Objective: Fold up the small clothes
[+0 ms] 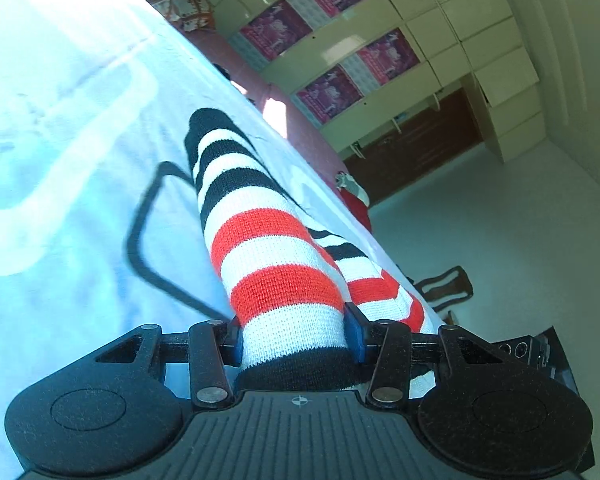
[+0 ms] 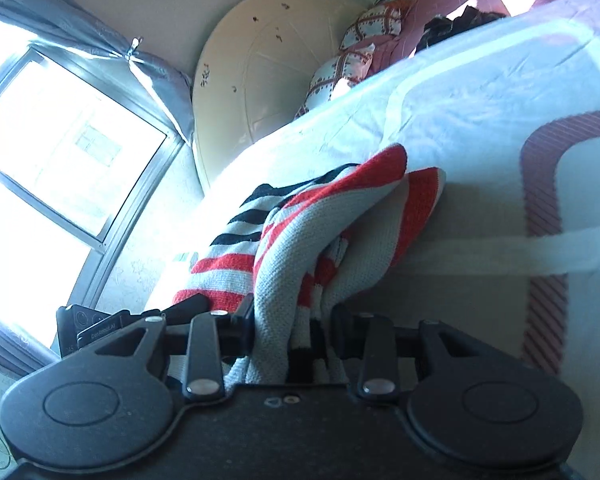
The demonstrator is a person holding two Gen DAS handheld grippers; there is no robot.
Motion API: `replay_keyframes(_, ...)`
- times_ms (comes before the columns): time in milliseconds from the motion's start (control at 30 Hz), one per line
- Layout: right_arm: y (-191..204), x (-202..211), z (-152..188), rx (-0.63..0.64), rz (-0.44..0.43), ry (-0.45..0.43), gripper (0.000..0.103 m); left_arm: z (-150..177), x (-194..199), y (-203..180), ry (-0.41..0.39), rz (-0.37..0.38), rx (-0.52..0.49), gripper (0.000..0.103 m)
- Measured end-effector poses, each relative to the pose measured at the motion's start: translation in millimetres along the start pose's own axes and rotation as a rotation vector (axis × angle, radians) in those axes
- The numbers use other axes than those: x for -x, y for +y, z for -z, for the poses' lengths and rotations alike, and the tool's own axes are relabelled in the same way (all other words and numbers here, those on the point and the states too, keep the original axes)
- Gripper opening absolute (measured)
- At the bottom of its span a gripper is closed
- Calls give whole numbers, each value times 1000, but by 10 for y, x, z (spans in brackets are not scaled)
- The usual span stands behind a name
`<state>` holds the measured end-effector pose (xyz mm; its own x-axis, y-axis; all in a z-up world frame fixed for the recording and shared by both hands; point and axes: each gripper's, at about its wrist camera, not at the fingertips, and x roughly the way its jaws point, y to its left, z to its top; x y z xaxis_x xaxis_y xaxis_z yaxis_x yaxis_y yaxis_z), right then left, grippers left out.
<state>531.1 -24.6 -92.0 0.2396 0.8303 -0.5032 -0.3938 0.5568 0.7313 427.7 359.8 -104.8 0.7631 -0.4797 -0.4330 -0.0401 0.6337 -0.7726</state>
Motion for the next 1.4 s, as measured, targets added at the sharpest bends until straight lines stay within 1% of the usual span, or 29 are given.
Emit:
replay_keyframes(33, -5, -96, 45, -2, 21, 16, 37, 33, 18, 132, 2, -29, 14, 48)
replay_keyframes(67, -26, -148, 90, -13, 50, 20, 41, 81, 16, 235, -1, -27, 27, 49)
replay_keyframes(100, -66, -148, 133, -31, 54, 15, 43, 113, 52, 298, -14, -5, 39, 49)
replay_keyframes(167, -177, -33, 179, -91, 43, -7, 44, 164, 92, 313, -23, -4, 30, 50)
replay_keyframes(233, -202, 153, 202, -104, 61, -33, 48, 141, 176, 265, -41, -28, 1, 50)
replay_keyframes(300, -134, 357, 181, -82, 88, -85, 44, 33, 262, 172, -59, -34, -63, 50)
replay_keyframes(333, -77, 448, 146, -66, 109, -123, 37, -7, 319, 72, -73, -53, -107, 50)
replay_keyframes(367, -14, 516, 79, -43, 129, -161, 29, -55, 324, -36, -75, -46, -146, 50)
replay_keyframes(433, 136, 571, -17, 10, 125, -204, 20, -97, 339, -225, -91, -31, -200, 50)
replay_keyframes(467, 227, 522, -74, 41, 122, -202, 19, -88, 339, -310, -89, -23, -227, 50)
replay_keyframes(500, 271, 467, -113, 60, 120, -181, 19, -107, 316, -383, -83, -22, -259, 50)
replay_keyframes(567, 340, 247, -132, 93, 153, -130, 19, -113, 178, -502, -42, -67, -314, 50)
replay_keyframes(600, 338, 129, -110, 114, 186, -96, 19, -111, 92, -502, -26, -88, -326, 50)
replay_keyframes(667, 323, -84, -21, 146, 297, -58, 14, -57, -69, -465, 13, -148, -353, 50)
replay_keyframes(733, 318, -74, 13, 137, 303, -73, 13, 2, -2, -525, 11, -170, -389, 50)
replay_keyframes(767, 398, -47, 27, 135, 319, -83, 14, 17, 40, -570, 10, -177, -405, 50)
replay_keyframes(800, 497, 39, 64, 162, 329, -101, 16, 54, 128, -613, 6, -184, -421, 50)
replay_keyframes(833, 605, 125, 122, 199, 331, -114, 21, 113, 238, -679, -8, -186, -443, 50)
replay_keyframes(867, 729, 205, 195, 237, 333, -119, 21, 177, 329, -722, -20, -184, -462, 50)
replay_keyframes(1000, 1093, 392, 547, 363, 312, -116, 18, 510, 592, -846, -33, -216, -556, 50)
replay_keyframes(1067, 1193, 367, 686, 422, 316, -96, 14, 683, 672, -872, -33, -229, -585, 50)
replay_keyframes(1100, 1178, 321, 738, 436, 370, -74, 9, 745, 687, -865, -34, -234, -590, 50)
replay_keyframes(1133, 1115, 261, 769, 444, 438, -51, 0, 801, 698, -861, -33, -241, -600, 50)
replay_keyframes(1167, 1007, 208, 821, 432, 475, -26, 0, 830, 697, -856, -29, -246, -609, 50)
replay_keyframes(1233, 880, 205, 868, 377, 440, -39, 0, 853, 713, -833, -36, -252, -608, 50)
replay_keyframes(1300, 917, 181, 877, 378, 453, -53, 0, 861, 722, -819, -39, -254, -615, 50)
replay_keyframes(1400, 890, 153, 908, 389, 459, -67, 0, 926, 742, -828, -38, -273, -656, 50)
